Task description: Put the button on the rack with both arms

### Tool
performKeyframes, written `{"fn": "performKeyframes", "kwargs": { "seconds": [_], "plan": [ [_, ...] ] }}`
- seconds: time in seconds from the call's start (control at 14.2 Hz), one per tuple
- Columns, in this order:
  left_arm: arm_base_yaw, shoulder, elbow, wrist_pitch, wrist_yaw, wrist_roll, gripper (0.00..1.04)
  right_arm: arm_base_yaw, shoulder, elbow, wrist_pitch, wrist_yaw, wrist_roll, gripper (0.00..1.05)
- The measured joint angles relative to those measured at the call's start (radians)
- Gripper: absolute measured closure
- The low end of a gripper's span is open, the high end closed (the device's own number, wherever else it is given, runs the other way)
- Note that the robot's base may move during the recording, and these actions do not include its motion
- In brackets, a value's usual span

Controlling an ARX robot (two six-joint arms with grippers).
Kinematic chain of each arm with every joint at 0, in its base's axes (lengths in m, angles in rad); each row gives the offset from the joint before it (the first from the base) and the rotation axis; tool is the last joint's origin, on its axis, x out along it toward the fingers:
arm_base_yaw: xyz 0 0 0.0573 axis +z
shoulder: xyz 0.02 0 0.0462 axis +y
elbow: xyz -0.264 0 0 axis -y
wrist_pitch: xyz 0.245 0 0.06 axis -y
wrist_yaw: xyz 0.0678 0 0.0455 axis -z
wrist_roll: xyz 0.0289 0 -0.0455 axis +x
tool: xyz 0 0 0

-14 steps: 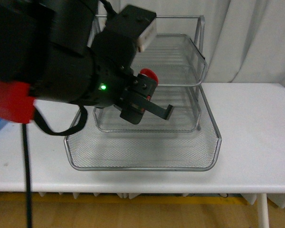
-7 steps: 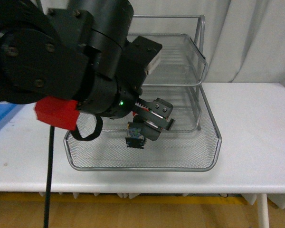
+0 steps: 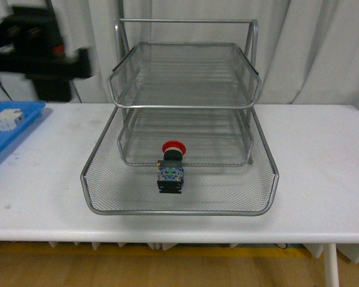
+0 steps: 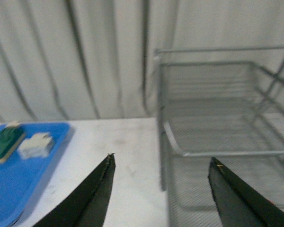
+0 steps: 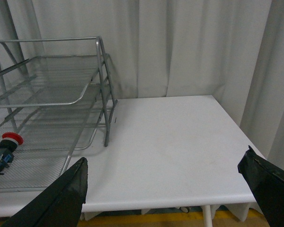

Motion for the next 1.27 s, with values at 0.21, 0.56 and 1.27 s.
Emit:
{"fn": "performKeyframes", "kwargs": {
  "seconds": [0.21, 0.56, 1.27],
  "plan": [
    [0.1, -0.174, -0.167, -0.001, 0.101, -0.035, 0.8, 0.0, 0.0, 0.0, 0.0, -0.001, 0.0, 0.06],
    [0.214, -0.372, -0.3, -0.079, 0.207, -0.046, 1.03, 0.0, 0.0, 0.0, 0.0, -0.001, 0.0, 0.06],
    [0.403, -0.772, -0.432, -0.334, 0.402, -0.047, 1.03, 0.0, 0.0, 0.0, 0.0, -0.002, 0.0, 0.06]
  ]
}}
